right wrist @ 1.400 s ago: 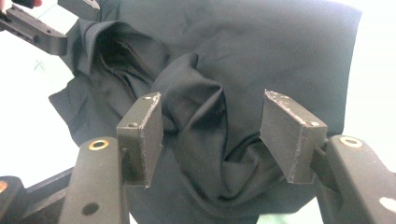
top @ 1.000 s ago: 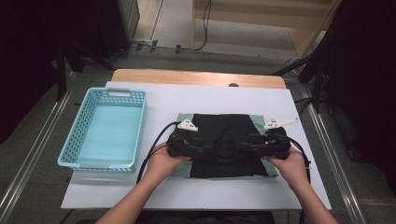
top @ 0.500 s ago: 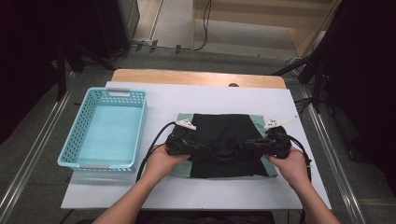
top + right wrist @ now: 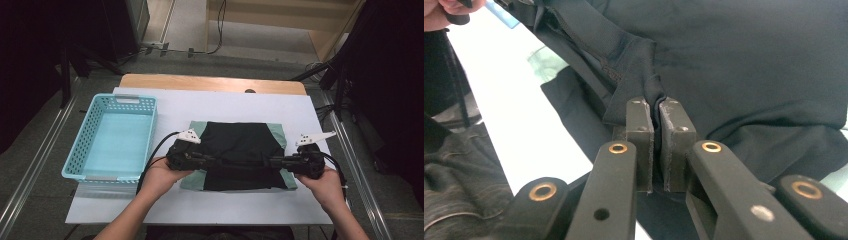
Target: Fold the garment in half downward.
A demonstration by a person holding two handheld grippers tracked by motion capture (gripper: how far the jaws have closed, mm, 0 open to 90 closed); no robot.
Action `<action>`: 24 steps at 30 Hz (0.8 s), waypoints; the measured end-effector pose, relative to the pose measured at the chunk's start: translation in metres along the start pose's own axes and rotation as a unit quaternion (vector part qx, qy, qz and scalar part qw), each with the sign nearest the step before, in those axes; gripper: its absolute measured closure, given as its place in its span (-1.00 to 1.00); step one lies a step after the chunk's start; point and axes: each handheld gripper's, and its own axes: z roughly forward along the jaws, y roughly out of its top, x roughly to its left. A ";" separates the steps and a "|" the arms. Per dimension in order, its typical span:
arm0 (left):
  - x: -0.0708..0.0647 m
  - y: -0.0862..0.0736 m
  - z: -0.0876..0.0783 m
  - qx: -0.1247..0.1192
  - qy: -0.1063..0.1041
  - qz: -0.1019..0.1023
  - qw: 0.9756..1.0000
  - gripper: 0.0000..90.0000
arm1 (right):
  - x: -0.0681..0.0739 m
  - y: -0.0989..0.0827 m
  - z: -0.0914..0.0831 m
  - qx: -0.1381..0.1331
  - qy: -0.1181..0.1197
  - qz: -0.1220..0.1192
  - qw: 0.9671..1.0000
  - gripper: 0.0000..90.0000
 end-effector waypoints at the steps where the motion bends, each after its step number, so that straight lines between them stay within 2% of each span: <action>1: 0.000 -0.001 -0.001 0.001 0.002 -0.006 1.000 0.92 | 0.001 -0.001 0.000 0.001 0.001 -0.001 1.000 0.84; 4: 0.000 -0.006 0.000 0.008 -0.003 -0.013 1.000 0.92 | 0.006 -0.009 0.000 0.011 0.001 -0.003 1.000 0.84; 10: -0.010 -0.015 0.004 0.027 -0.014 0.002 1.000 0.91 | 0.015 -0.023 0.001 0.037 -0.003 -0.013 0.999 0.83; 16: -0.014 -0.022 0.003 0.040 -0.016 -0.009 0.999 0.88 | 0.019 -0.030 0.003 0.053 0.003 -0.018 0.998 0.83; 24: -0.021 -0.033 -0.003 0.052 -0.020 -0.013 0.998 0.76 | 0.025 -0.041 -0.003 0.069 -0.004 -0.024 0.997 0.78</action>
